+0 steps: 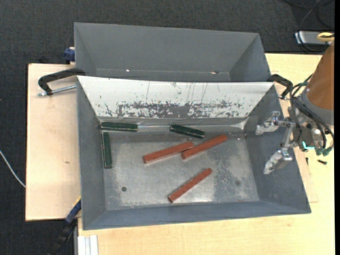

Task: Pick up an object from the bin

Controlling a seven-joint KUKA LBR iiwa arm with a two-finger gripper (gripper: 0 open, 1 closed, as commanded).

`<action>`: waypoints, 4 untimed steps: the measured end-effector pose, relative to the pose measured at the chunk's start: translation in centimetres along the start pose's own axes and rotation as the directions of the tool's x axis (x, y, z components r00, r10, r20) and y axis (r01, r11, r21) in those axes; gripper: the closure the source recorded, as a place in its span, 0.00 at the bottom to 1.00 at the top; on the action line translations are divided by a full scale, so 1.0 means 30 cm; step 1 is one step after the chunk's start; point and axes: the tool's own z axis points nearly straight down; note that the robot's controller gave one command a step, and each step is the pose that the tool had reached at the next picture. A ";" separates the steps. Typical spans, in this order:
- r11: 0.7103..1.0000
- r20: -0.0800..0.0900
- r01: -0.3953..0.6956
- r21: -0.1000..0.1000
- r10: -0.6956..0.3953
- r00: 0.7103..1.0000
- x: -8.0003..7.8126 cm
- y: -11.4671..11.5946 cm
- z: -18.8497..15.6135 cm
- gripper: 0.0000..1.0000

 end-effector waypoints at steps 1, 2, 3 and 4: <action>1.000 0.007 0.002 0.002 -0.002 1.000 -0.005 0.002 -0.011 0.00; 1.000 0.013 0.003 0.003 -0.003 1.000 -0.052 0.065 0.157 0.00; 1.000 0.010 0.019 0.002 -0.019 1.000 -0.024 0.128 0.363 0.00; 0.994 0.029 -0.108 0.004 0.108 0.994 -0.272 0.249 0.545 1.00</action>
Offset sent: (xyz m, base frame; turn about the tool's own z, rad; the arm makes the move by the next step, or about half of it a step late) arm 0.0318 0.0494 -0.1281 -0.0073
